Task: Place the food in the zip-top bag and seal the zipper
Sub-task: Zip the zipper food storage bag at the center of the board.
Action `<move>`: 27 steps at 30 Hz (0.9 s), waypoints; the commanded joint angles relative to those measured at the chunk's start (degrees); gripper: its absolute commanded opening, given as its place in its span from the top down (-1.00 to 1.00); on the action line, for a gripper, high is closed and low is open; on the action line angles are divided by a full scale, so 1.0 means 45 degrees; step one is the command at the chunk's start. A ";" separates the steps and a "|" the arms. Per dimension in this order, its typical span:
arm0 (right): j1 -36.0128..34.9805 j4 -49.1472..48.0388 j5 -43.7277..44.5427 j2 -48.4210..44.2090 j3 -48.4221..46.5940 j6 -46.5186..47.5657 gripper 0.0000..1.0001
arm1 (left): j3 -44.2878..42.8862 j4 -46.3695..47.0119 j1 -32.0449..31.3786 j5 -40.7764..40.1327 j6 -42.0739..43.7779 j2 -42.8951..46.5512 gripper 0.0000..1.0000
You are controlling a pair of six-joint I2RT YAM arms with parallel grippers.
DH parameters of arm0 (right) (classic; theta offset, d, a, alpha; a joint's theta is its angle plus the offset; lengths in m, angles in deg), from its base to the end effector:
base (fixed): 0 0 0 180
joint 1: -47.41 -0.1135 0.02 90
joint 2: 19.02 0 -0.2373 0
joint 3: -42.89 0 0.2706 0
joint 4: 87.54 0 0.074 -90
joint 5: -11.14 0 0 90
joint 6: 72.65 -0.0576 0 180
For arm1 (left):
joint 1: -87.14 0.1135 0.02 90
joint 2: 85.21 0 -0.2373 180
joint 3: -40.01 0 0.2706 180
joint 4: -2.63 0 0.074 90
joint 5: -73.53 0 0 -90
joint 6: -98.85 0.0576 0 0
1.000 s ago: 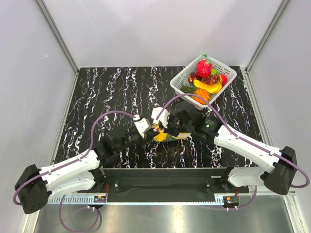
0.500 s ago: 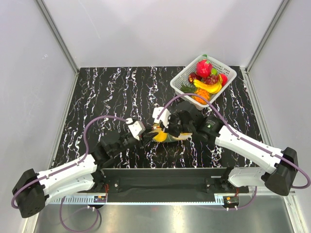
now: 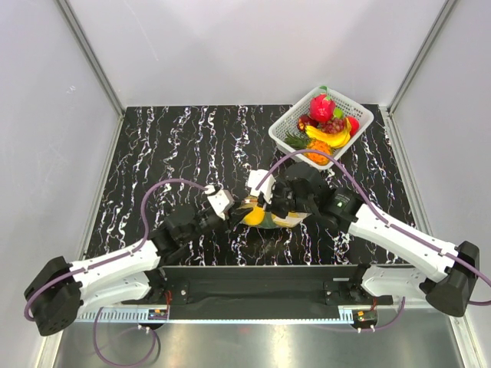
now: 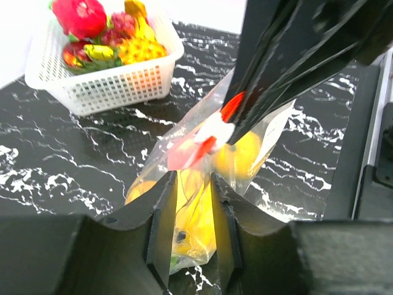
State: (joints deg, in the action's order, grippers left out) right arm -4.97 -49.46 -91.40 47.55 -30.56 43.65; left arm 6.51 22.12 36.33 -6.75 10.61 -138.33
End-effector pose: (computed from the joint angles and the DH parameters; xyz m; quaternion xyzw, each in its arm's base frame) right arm 0.1767 0.2498 0.2962 -0.5904 0.6358 0.2028 0.4539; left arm 0.1588 -0.2102 0.2122 0.3660 0.6059 -0.3467 0.6154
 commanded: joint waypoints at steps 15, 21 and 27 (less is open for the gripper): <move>0.0019 -0.0247 -0.0436 -0.0847 0.0293 -0.0279 1.00 | -0.0364 0.1592 -0.0018 0.2353 0.0625 0.0203 0.04; 0.0019 -0.0090 -0.0710 -0.0905 0.0214 -0.0338 1.00 | -0.0266 0.1905 -0.0038 0.2567 0.0722 0.0145 0.13; 0.0019 -0.0031 -0.0808 -0.0867 0.0136 -0.0377 1.00 | -0.0266 0.1906 -0.0038 0.2685 0.0937 0.0164 0.67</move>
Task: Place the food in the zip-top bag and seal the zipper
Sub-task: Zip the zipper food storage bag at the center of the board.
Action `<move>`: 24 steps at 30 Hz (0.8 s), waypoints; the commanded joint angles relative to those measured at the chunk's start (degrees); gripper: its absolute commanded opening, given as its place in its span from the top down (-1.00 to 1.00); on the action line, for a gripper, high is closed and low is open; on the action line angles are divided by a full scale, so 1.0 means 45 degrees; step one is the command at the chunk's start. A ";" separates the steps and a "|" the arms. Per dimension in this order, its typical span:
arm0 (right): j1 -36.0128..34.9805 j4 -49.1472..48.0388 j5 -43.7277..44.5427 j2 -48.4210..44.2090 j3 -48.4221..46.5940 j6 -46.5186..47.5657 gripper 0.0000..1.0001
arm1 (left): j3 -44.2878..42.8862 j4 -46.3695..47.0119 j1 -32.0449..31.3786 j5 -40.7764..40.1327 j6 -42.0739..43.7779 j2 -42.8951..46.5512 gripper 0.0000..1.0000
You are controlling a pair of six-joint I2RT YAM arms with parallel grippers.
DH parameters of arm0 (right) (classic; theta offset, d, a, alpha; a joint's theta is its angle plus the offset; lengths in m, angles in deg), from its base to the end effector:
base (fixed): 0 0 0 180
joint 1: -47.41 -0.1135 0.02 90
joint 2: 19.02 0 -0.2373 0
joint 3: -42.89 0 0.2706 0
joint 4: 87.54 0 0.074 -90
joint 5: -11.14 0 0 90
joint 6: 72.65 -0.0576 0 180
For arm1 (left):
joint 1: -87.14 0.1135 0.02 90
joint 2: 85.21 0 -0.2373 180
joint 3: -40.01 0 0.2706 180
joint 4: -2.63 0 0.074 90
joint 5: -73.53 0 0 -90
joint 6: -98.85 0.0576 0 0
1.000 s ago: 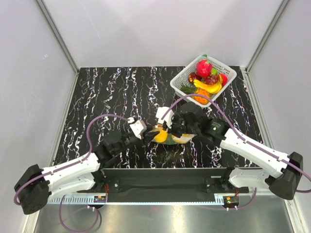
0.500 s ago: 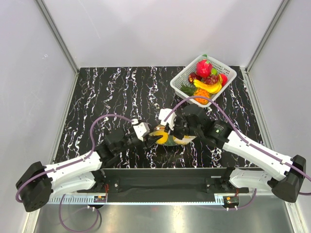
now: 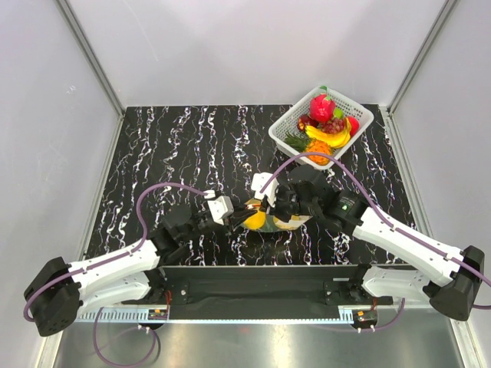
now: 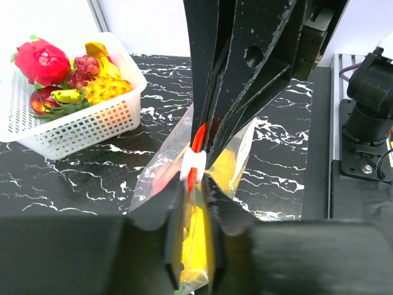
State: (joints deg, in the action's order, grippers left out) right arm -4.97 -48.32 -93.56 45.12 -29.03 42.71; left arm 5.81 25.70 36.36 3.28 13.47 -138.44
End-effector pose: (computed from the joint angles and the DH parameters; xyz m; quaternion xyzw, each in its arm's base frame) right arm 0.1687 0.2428 0.2960 -0.5916 0.6343 0.2218 0.4456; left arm 0.1504 -0.2150 0.2244 0.4233 0.5363 -0.3901 0.6172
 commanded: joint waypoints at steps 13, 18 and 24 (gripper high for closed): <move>0.0019 -0.0128 -0.0580 -0.0347 -0.0457 -0.0343 0.59 | 0.0202 0.1051 -0.0023 -0.0051 0.0165 0.0189 1.00; 0.0000 -0.0399 -0.0855 -0.0328 -0.0751 -0.0558 0.15 | 0.0396 0.1479 0.0055 0.0356 -0.0089 0.0013 1.00; 0.0019 -0.0460 -0.1829 -0.0016 -0.1140 -0.0110 0.12 | 0.0456 0.1442 0.0133 0.0787 -0.0090 0.0169 1.00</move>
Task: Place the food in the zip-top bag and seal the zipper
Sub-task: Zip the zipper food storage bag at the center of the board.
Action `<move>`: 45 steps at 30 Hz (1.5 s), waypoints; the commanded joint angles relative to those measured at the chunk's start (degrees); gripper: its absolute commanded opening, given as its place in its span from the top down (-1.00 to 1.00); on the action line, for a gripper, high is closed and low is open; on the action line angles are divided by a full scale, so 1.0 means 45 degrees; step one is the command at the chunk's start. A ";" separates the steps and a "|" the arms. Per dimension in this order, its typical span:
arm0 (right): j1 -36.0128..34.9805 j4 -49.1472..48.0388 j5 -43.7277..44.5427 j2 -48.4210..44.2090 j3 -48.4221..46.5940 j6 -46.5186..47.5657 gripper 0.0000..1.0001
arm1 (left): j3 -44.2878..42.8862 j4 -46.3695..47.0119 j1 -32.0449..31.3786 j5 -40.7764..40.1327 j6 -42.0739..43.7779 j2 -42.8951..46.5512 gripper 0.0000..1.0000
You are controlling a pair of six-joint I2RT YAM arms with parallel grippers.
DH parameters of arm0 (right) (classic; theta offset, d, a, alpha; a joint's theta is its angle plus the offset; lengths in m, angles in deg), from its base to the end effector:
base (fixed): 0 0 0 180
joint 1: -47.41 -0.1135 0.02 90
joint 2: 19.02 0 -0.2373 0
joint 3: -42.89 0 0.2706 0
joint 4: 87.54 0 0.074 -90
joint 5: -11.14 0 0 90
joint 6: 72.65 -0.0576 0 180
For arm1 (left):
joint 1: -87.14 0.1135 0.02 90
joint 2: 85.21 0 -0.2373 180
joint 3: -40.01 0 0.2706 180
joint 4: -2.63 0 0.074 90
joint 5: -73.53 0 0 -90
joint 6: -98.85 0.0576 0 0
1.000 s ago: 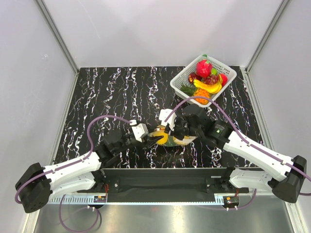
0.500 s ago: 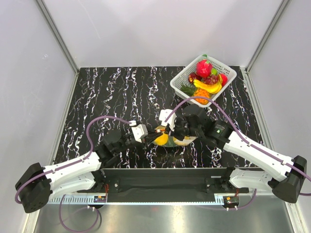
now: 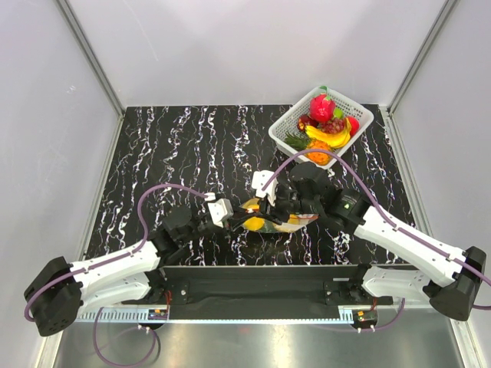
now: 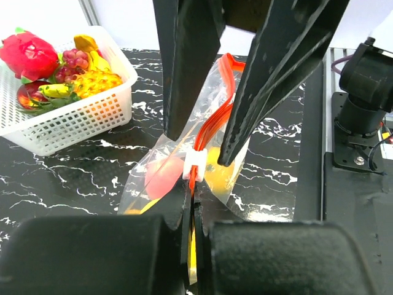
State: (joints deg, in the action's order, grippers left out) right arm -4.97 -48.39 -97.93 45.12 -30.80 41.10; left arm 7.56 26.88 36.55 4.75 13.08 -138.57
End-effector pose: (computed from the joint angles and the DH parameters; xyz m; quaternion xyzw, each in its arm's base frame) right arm 0.1652 0.2452 0.3085 -0.5911 0.6197 0.2614 0.4453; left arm 0.1481 -0.2131 0.2148 0.4294 0.5371 -0.3976 0.6075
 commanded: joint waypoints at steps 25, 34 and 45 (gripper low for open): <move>0.0000 -0.0894 -0.1954 0.0864 -0.1021 0.0934 0.29 | -0.0030 0.0456 0.0168 0.0657 -0.0217 0.0687 1.00; -0.0001 -0.0991 -0.1817 0.0650 -0.0729 0.0719 0.76 | 0.0009 0.0378 0.0343 0.0540 -0.0334 0.0706 1.00; 0.0019 -0.0797 -0.0764 0.0219 -0.0358 0.0445 1.00 | 0.0418 0.0553 0.0772 -0.0534 -0.0763 0.1194 1.00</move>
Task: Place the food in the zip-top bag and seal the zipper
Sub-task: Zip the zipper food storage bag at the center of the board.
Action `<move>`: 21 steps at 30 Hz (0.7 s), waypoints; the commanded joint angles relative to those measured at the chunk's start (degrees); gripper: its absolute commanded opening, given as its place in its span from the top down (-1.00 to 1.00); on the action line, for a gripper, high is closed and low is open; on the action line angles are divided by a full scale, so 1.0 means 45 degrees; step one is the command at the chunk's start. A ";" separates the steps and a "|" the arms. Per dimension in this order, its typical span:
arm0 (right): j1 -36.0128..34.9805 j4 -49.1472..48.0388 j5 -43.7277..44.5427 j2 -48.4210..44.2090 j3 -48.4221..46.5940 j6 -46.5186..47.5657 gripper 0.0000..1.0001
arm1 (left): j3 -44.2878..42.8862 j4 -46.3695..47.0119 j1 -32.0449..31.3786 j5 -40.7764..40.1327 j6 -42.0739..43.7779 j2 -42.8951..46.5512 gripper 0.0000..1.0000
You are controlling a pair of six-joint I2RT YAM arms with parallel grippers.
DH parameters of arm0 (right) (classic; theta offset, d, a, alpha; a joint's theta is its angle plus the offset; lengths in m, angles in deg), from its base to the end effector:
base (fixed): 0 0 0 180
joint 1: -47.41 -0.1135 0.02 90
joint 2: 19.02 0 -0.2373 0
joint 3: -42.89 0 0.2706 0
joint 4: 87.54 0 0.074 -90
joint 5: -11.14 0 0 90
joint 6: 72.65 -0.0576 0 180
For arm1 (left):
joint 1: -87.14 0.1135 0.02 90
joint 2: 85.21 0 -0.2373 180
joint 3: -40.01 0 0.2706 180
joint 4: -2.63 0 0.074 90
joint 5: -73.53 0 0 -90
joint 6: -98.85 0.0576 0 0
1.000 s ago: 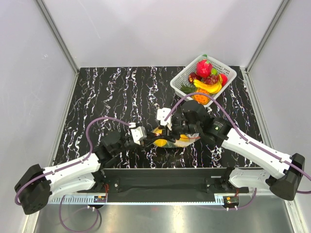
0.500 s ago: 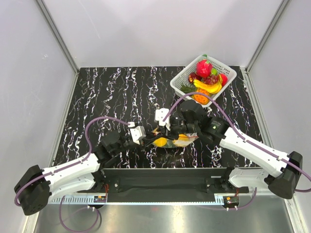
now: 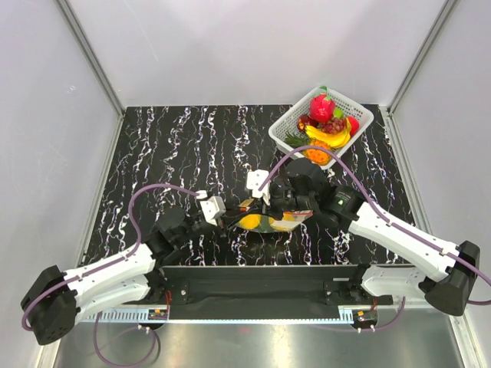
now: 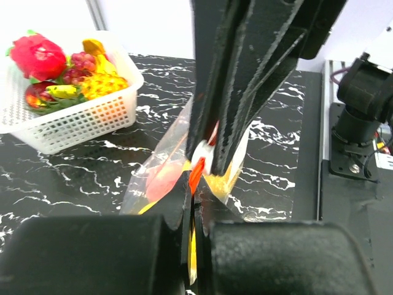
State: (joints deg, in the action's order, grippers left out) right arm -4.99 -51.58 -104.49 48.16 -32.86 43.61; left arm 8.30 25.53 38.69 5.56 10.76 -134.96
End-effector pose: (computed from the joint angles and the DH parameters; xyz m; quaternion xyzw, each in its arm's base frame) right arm 0.1678 0.2587 0.3146 -0.6172 0.5714 0.2992 0.4507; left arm 0.1503 -0.2021 0.2216 0.4099 0.5411 -0.4043 0.6130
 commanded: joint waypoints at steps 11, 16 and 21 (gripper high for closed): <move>0.0024 0.0459 0.1632 -0.0280 0.0216 -0.0347 1.00 | 0.0644 0.0622 0.2112 -0.2545 -0.1889 0.0451 1.00; 0.0024 0.0713 0.2295 -0.0475 0.0197 -0.0426 1.00 | 0.0547 -0.0646 0.2406 -0.4226 -0.1851 0.0607 1.00; 0.0005 0.1278 0.3641 -0.0612 0.0138 -0.0679 1.00 | 0.0800 -0.0844 0.2582 -0.5575 -0.2085 0.1114 1.00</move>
State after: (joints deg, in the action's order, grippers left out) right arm -4.77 -48.91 -91.75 47.99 -31.61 42.21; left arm 10.88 22.75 48.75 -8.59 1.36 -131.62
